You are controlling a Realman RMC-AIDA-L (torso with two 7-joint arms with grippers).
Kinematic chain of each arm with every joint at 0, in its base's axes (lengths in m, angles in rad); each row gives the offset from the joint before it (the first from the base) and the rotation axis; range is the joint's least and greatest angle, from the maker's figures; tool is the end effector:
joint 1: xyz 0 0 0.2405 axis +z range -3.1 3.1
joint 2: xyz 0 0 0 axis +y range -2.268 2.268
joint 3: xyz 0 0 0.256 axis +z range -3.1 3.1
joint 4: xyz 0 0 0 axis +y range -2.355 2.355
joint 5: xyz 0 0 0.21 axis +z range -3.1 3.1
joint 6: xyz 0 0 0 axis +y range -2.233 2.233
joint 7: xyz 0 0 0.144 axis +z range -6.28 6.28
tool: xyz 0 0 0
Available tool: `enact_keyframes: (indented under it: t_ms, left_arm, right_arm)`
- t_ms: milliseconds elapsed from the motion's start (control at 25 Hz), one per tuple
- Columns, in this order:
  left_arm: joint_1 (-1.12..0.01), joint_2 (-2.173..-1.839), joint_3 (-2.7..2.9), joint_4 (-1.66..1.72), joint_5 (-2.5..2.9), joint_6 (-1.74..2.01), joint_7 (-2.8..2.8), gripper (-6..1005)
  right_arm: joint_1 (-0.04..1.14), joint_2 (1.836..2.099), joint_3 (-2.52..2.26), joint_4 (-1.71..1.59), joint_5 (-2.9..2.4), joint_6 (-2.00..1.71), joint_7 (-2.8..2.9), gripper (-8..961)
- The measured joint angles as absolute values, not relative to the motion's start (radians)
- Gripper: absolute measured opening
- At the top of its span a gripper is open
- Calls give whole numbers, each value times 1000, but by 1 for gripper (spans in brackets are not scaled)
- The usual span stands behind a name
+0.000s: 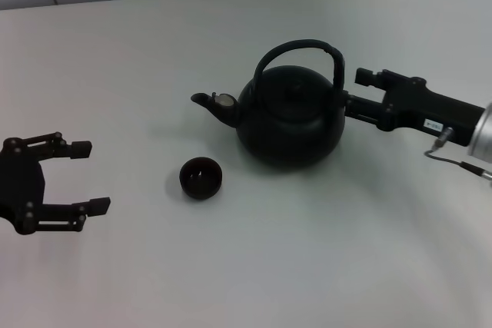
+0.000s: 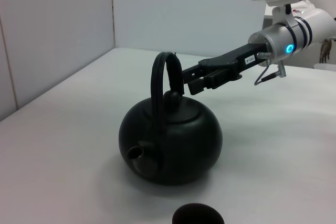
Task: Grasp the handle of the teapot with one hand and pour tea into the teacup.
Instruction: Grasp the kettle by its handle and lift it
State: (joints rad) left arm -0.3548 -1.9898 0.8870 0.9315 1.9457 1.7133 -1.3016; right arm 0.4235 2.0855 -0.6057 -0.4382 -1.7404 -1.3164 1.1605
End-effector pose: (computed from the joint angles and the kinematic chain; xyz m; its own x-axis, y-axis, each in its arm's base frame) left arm -0.2803 0.2932 0.0492 0.9339 0.1428 0.3279 0.2112 -0.9601 -0.1835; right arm 0.3177 0.3190 -0.0088 0.6403 -0.3394 -0.6891 -0.6909 -0.6466 -0.3235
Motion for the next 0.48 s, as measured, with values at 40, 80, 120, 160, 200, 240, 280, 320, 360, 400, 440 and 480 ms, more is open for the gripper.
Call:
enact_keyframes:
  t_ms: [40, 80, 120, 160, 200, 240, 280, 320, 360, 400, 440, 480]
  left_arm:
    - [-355, -1982, 886, 928, 1948, 1716, -1307, 869]
    - [-355, -1978, 885, 924, 1948, 1717, -1310, 869]
    - [-355, -1978, 885, 924, 1948, 1717, -1310, 869]
    - [-356, -1971, 885, 917, 1948, 1717, -1314, 869]
    - [-357, -1963, 885, 906, 1946, 1718, -1321, 869]
    - [-358, -1962, 884, 905, 1946, 1718, -1321, 869]
    - [-358, -1959, 882, 902, 1944, 1719, -1322, 869]
    - [-358, -1958, 879, 901, 1942, 1719, -1322, 869]
    - [-358, -1957, 875, 901, 1942, 1720, -1322, 869]
    - [-357, -1957, 873, 901, 1942, 1720, -1322, 869]
    - [-357, -1957, 873, 901, 1942, 1720, -1322, 869]
    - [-356, -1957, 872, 901, 1942, 1720, -1322, 869]
  right_arm:
    - [431, 2086, -605, -428, -1735, -1310, 1151, 730]
    - [441, 2086, -606, -413, -1724, -1301, 1142, 730]
    - [441, 2086, -606, -413, -1724, -1301, 1142, 730]
    - [445, 2086, -607, -408, -1718, -1298, 1140, 730]
    - [449, 2086, -610, -404, -1715, -1295, 1140, 730]
    - [452, 2086, -610, -401, -1714, -1293, 1140, 730]
    - [463, 2086, -611, -393, -1713, -1283, 1139, 731]
    - [463, 2086, -611, -393, -1713, -1283, 1139, 731]
    - [469, 2086, -612, -388, -1713, -1275, 1139, 731]
    - [480, 2086, -613, -377, -1713, -1257, 1139, 731]
    - [480, 2086, -613, -377, -1713, -1257, 1139, 731]
    - [491, 2086, -613, -365, -1711, -1237, 1139, 731]
